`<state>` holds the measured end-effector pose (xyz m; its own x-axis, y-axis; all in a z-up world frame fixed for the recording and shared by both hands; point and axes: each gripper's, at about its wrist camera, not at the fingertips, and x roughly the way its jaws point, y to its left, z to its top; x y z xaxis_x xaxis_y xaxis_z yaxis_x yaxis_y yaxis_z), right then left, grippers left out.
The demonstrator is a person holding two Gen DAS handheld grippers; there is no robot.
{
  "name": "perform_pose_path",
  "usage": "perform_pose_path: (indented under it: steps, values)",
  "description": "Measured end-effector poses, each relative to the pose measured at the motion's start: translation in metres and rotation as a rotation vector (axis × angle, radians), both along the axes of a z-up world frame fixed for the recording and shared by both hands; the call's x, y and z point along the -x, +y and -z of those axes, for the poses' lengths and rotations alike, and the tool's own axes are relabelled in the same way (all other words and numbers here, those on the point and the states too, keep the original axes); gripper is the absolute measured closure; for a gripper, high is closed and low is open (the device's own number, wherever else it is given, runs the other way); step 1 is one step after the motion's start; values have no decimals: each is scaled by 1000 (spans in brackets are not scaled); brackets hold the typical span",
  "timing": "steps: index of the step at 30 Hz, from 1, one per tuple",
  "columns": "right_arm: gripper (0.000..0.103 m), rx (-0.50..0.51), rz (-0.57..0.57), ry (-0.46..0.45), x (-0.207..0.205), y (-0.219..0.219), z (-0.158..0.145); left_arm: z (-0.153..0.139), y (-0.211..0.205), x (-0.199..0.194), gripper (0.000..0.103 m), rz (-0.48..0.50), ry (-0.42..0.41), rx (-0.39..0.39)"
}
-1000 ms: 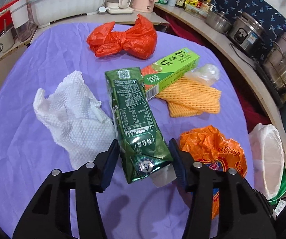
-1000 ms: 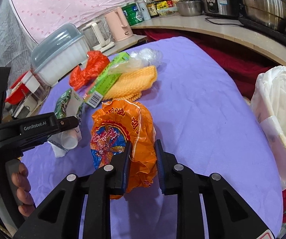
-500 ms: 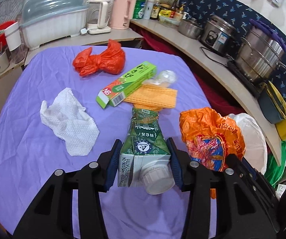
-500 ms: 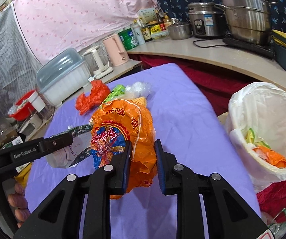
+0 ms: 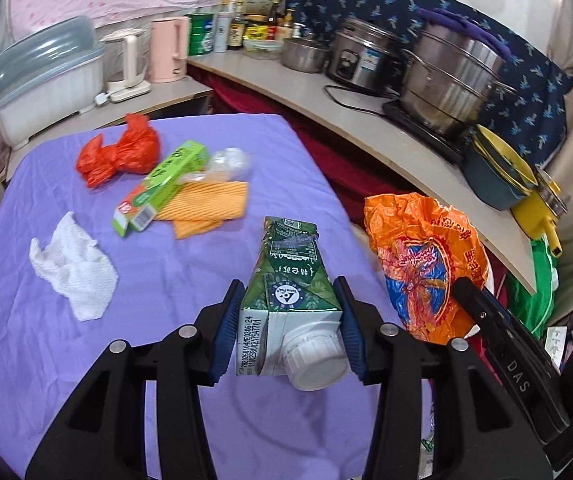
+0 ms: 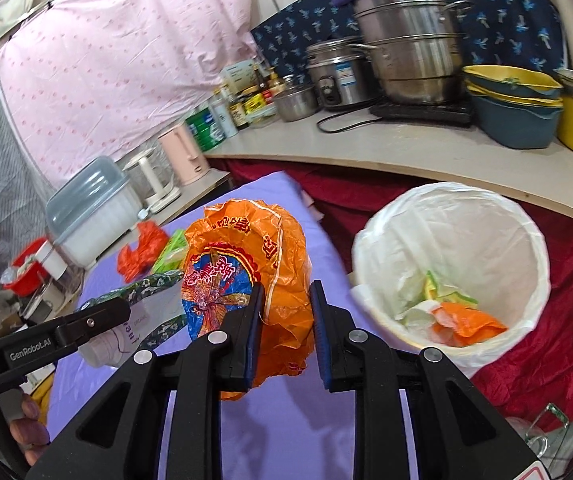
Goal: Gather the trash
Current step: 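Carry the snack bag and milk carton over the white bin with both tools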
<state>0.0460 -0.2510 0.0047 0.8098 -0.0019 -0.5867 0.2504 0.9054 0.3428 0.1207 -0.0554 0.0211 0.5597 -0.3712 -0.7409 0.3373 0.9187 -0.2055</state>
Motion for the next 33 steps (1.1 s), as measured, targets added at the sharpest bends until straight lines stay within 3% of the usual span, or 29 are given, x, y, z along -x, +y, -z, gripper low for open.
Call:
perform_pose_path:
  steps: [18,33]
  values:
    - [81,-22,280,-11,66,-117,10,3,-133,21,59,269,13,-14]
    - [81,-38,395,24,81,-160,27,32,-207,12,59,399,63,-15]
